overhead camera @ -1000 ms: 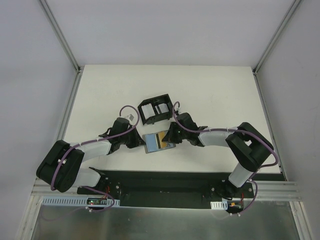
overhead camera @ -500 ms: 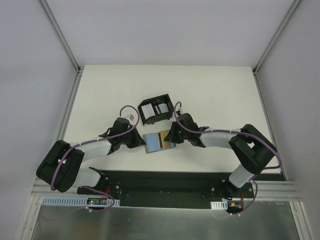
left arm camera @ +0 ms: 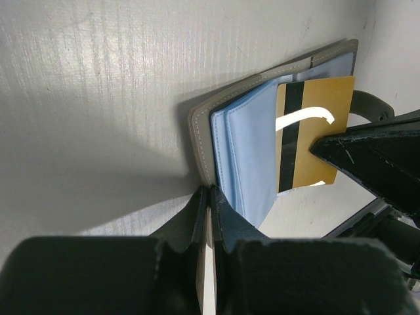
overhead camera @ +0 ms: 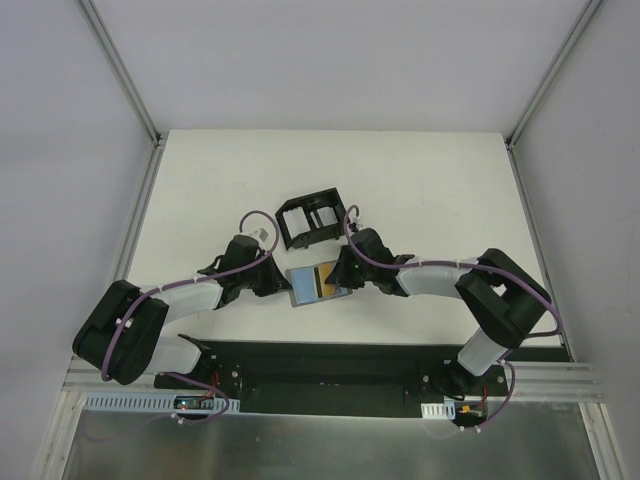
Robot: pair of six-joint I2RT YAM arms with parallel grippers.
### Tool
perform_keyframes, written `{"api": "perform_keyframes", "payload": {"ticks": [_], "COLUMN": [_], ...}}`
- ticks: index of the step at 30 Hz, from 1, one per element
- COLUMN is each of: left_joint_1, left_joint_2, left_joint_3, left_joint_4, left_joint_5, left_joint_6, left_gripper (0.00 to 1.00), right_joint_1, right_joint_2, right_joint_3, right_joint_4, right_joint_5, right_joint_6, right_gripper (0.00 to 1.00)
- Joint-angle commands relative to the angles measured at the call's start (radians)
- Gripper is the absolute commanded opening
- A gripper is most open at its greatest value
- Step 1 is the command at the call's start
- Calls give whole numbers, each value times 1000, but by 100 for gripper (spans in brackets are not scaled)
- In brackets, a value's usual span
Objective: Put the credit cards into the card holder
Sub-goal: Insert the credit card into the card holder.
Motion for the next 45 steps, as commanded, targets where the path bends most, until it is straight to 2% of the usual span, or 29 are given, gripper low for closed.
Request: {"api": "perform_keyframes", "payload": {"ticks": [1, 11, 16, 20, 24, 32, 39, 45], "left_joint_1": [0, 0, 0, 0, 0, 0, 0, 0], "left_joint_2": [5, 8, 4, 11, 25, 33, 42, 45], "left_joint_3": [2, 8, 12, 15, 20, 20, 11, 15], "left_joint_4": [16, 13, -2, -4, -4, -2, -4, -7], "left_joint_5": [18, 24, 18, 13, 15, 12, -10, -14], "left_joint_6": [-1, -4, 2, 4, 4, 5, 24, 42], "left_gripper": [0, 0, 0, 0, 0, 0, 0, 0], "right_joint_1": [19, -22, -88, -114, -114, -94, -91, -91], "right_joint_2": [56, 75, -20, -103, -97, -62, -129, -94], "right_joint_3": [-43, -8, -22, -22, -17, -97, -91, -70], "right_joint_4": [-119, -97, -91, -82, -73, 117, 148, 190], "right_joint_5": [-38, -11, 22, -10, -69, -167, -144, -161], "right_joint_6": [-7, -10, -66, -117, -113, -30, -30, -28], "right_gripper": [0, 1, 1, 1, 1, 0, 0, 0]}}
